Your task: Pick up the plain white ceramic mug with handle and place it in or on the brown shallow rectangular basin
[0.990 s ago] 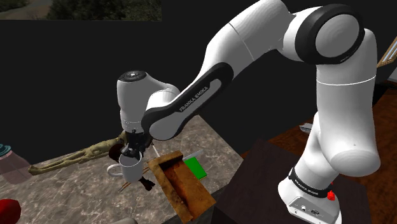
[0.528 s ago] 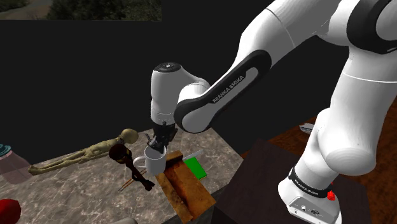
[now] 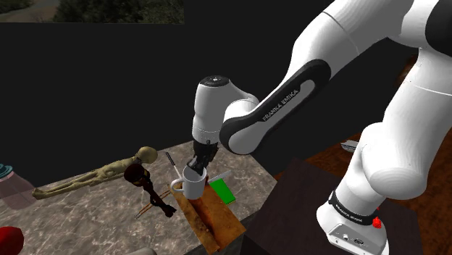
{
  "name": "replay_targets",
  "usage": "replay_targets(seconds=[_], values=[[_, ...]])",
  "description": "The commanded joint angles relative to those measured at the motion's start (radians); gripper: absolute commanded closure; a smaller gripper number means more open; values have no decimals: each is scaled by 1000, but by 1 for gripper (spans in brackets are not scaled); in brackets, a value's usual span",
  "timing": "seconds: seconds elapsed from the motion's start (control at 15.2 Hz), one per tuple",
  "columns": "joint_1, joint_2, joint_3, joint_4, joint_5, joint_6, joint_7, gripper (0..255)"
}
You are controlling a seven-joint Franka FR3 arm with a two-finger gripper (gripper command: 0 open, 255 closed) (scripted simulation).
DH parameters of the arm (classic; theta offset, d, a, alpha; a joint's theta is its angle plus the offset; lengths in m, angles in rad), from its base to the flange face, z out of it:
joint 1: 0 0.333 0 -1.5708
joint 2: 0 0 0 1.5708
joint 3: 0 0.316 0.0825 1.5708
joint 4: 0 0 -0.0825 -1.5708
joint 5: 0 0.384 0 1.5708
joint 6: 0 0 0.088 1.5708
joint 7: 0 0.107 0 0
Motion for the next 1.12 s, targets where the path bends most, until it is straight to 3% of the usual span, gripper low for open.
replay_targets(seconds=[0.0,0.92,1.06], values=[[-2,23,-2,-9,-18,30,12,255],[26,209,-57,-18,-200,210,152,255],[26,209,-58,-18,-200,210,152,255]])
